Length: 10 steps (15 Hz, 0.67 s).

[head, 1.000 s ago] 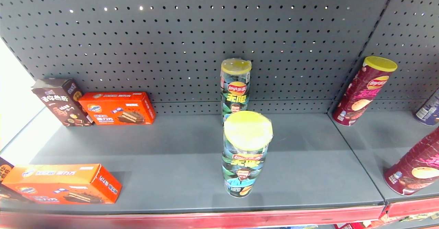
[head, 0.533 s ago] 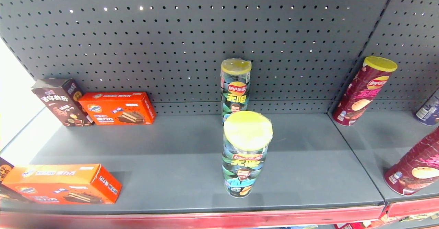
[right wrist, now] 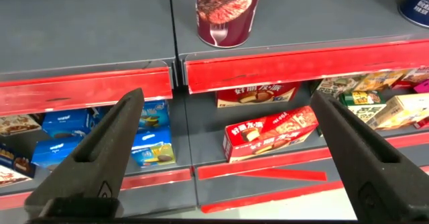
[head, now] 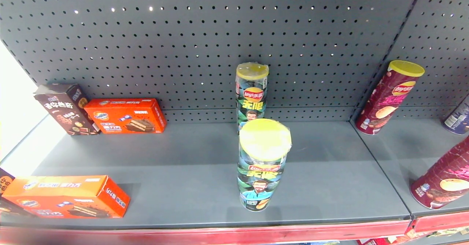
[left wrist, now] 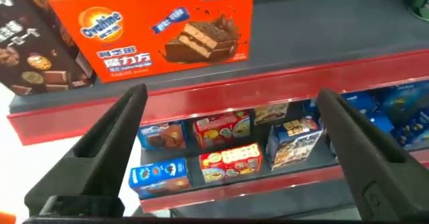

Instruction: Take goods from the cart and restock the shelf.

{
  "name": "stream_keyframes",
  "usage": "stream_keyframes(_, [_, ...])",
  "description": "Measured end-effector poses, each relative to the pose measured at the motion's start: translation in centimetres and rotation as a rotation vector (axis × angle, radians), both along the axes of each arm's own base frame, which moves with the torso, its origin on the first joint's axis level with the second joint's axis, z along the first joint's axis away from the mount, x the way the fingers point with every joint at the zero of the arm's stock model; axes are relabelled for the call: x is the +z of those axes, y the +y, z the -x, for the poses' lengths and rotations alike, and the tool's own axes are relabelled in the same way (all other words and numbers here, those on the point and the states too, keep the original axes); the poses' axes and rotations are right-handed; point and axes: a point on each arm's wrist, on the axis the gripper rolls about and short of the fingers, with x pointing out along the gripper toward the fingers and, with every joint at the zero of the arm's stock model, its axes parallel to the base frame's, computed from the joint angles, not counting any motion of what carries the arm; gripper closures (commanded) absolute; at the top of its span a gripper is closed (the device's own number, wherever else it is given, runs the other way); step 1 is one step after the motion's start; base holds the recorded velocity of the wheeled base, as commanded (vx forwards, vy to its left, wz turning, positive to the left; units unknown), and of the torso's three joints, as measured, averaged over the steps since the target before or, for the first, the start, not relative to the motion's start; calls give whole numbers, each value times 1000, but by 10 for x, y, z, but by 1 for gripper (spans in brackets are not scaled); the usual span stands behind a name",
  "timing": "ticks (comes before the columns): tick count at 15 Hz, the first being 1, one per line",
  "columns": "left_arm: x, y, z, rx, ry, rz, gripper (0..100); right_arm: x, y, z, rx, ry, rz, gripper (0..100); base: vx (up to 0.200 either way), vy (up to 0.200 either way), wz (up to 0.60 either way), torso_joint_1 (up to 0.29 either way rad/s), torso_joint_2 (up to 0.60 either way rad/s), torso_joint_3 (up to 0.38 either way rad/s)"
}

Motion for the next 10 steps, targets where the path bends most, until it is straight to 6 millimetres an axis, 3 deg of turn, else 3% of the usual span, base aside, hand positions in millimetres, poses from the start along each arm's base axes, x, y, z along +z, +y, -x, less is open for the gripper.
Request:
stream_keyframes(3, [0,1,0,27,1,25,0,0,0,0,1,0,0,0,0,0,0,0,0,0])
stream_keyframes(6, [0,4,0,175,-1,46,0,0,0,0,1,0,0,0,0,0,0,0,0,0])
stream_keyframes(10, [0,2,0,113,0,13,0,0,0,0,0,1,0,0,0,0,0,0,0,0])
